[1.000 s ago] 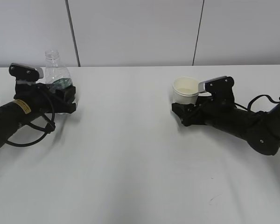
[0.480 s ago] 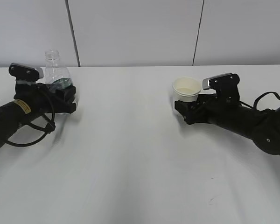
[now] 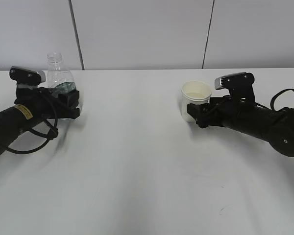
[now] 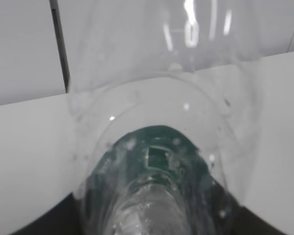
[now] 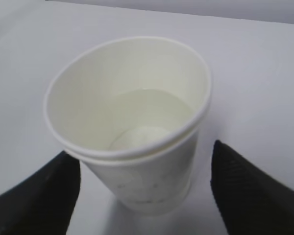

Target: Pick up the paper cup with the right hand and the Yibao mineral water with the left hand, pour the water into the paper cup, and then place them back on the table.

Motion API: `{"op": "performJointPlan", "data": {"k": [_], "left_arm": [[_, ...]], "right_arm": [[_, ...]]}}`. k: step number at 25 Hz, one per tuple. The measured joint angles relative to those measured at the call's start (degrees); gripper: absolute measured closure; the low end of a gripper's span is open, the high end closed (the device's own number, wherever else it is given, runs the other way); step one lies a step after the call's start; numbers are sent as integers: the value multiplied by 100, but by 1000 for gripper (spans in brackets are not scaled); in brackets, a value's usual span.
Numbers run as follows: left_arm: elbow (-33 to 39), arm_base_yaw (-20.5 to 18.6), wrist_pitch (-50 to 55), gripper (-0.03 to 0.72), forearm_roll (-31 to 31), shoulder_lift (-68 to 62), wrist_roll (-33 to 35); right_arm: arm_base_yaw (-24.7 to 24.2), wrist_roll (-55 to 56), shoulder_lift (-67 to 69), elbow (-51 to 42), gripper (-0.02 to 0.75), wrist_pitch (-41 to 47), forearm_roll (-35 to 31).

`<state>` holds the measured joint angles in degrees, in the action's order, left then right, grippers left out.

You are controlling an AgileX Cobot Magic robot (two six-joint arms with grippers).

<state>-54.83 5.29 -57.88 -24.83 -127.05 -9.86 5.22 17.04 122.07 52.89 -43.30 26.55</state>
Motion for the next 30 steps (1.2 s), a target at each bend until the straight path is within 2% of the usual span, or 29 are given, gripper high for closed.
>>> {"op": "performJointPlan", "data": {"k": [13,24,30], "left_arm": [[0,0,1,388,0,0,0],[0,0,1,388,0,0,0],[0,0,1,388,0,0,-6]], "right_arm": [[0,463,-164,0,148,405,649],[0,700,-756,0,152,1871,722],[0,1757,-1117,0,152,2128,1755]]}}
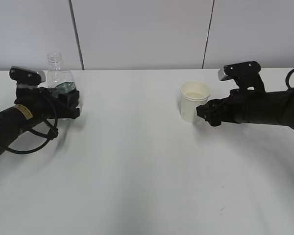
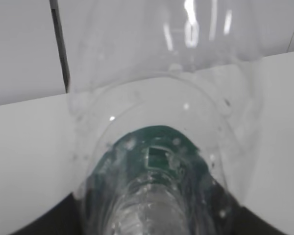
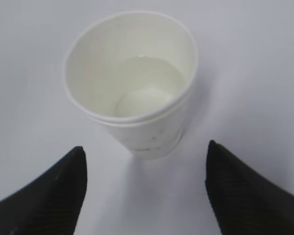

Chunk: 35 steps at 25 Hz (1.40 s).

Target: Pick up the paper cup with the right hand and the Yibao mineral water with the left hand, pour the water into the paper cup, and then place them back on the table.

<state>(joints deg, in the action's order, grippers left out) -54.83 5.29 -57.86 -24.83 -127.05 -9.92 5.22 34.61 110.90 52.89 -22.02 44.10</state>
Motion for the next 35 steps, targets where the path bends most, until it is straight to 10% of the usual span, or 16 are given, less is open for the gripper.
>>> {"op": "performJointPlan", "data": {"k": [7,17,35], "left_arm": [[0,0,0,372,0,0,-39],[0,0,-31,142,-12,-4,-524],[9,0,812,127,-158,899,-799]], "right_arm": [[0,1300,-402,0,152,265,1328],[0,1523,-929,-19,152,706,1516],[0,1695,-1047,-28,152,749,1548]]}}
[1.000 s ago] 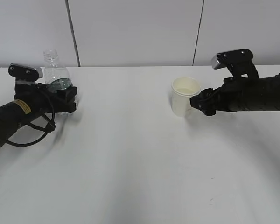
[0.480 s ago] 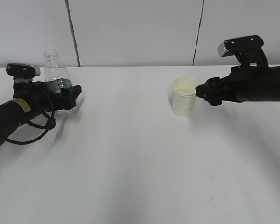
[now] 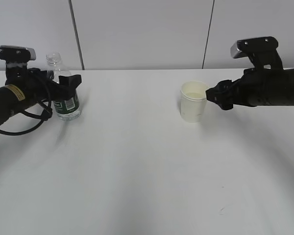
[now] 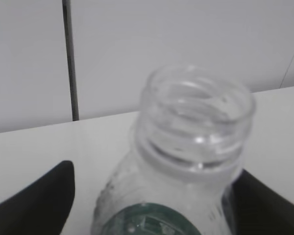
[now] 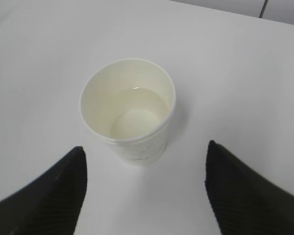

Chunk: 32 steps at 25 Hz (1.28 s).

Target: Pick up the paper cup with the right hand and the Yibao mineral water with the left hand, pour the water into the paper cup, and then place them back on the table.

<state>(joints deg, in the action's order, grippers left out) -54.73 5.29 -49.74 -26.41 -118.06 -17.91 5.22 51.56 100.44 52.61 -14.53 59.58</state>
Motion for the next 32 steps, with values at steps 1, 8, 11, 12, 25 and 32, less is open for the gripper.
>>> {"op": "performJointPlan", "data": {"k": [1,8,11,12,25,32], "left_arm": [[0,0,62,127,-14,57,-6],[17,0,473,133,-35,554,-86],[17,0,736,139,25,841,-193],[17,0,821,139,38,949,-217],[-313,6,3059,153,69,2249,-857],[-1310,340,5862,155,355,2626,-991]], "right_arm": [[0,25,-10,0,152,0,0],[0,167,-212,-5,152,29,-21],[0,180,-233,68,152,29,-84],[0,180,-233,97,152,29,-94],[0,308,-235,937,152,510,-108],[0,427,-235,1216,152,787,-108]]}}
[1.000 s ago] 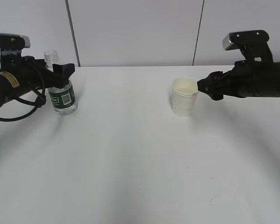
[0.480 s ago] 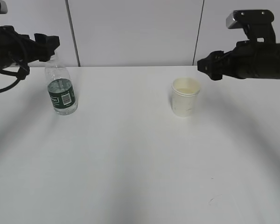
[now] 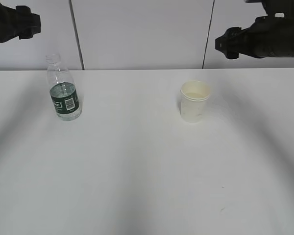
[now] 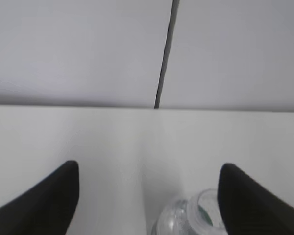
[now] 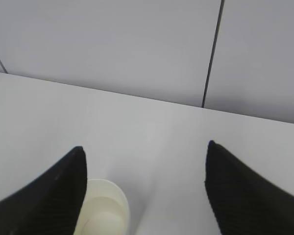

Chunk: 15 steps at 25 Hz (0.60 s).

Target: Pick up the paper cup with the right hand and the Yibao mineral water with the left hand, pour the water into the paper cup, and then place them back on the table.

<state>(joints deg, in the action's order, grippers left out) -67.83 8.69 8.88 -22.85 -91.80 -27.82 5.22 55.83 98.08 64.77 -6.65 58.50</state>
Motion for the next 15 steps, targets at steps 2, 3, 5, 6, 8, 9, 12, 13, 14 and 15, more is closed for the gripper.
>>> {"op": "performJointPlan", "data": {"k": [2,3,5,6,8,9,12,13,14,15], "left_arm": [[-291,98,966,155,199,0,-6],[-448,134,1429,158,329,0,-6],[-718,153,2168,168,556,0,-6],[-846,153,2516,174,660,0,5],[-1026,153,3022,187,811,0,54],[-1090,153,3201,190,895,0,106],[-1196,153,3513,195,1118,0,270],[-1219,153,3598,195,1163,0,320],[-1243,153,3667,196,1183,0,370],[-1249,153,3729,195,1198,0,411]], "right_arm": [[0,11,0,34,153,97,0],[0,23,0,34,152,153,0],[0,35,0,34,153,328,0],[0,43,0,34,153,427,0],[0,43,0,34,152,603,0],[0,43,0,34,153,665,-11],[0,69,0,34,153,887,-32],[0,69,0,34,152,976,-45],[0,79,0,34,152,1037,-45],[0,79,0,34,152,1100,-45]]}}
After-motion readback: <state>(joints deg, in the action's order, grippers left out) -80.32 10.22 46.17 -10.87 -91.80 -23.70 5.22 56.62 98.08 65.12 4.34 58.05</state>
